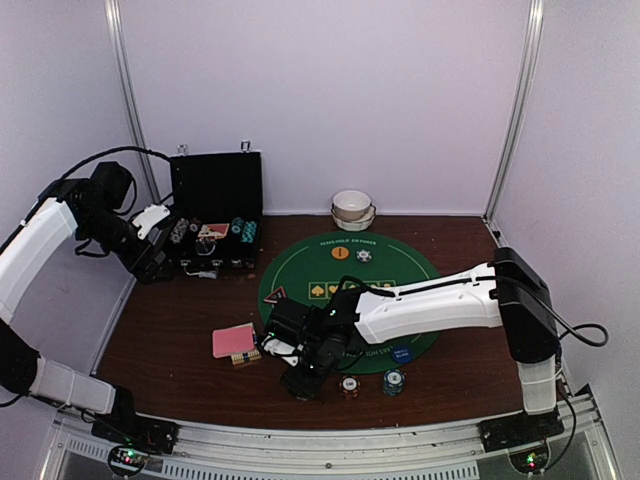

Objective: Distribute texas hold em gaming equipment

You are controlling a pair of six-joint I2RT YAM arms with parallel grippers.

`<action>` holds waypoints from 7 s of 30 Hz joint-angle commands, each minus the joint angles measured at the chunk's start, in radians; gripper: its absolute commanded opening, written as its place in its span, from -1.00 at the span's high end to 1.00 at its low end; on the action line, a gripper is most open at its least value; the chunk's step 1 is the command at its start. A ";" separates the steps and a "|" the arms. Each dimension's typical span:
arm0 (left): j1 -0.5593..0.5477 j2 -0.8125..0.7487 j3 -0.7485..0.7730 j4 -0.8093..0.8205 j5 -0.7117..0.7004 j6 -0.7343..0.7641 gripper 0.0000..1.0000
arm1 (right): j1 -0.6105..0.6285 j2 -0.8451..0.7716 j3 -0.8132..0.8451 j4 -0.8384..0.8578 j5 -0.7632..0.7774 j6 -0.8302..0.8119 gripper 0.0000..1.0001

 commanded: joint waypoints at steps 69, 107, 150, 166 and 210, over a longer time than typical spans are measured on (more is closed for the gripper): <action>0.007 -0.017 0.049 -0.014 -0.009 -0.012 -0.95 | -0.265 0.384 0.574 -0.050 0.174 0.032 0.64; 0.007 -0.020 0.084 -0.050 -0.002 -0.014 -0.95 | -0.005 -0.072 0.043 -0.042 0.077 -0.022 -0.70; 0.007 -0.028 0.079 -0.064 0.001 -0.009 -0.95 | 0.011 0.035 0.009 -0.009 0.103 -0.021 0.10; 0.008 -0.031 0.083 -0.069 0.001 -0.008 -0.95 | 0.008 -0.062 0.028 -0.058 0.101 -0.012 0.59; 0.007 -0.028 0.087 -0.078 0.015 0.004 -0.95 | -0.555 -0.344 -0.503 0.095 0.288 0.176 0.74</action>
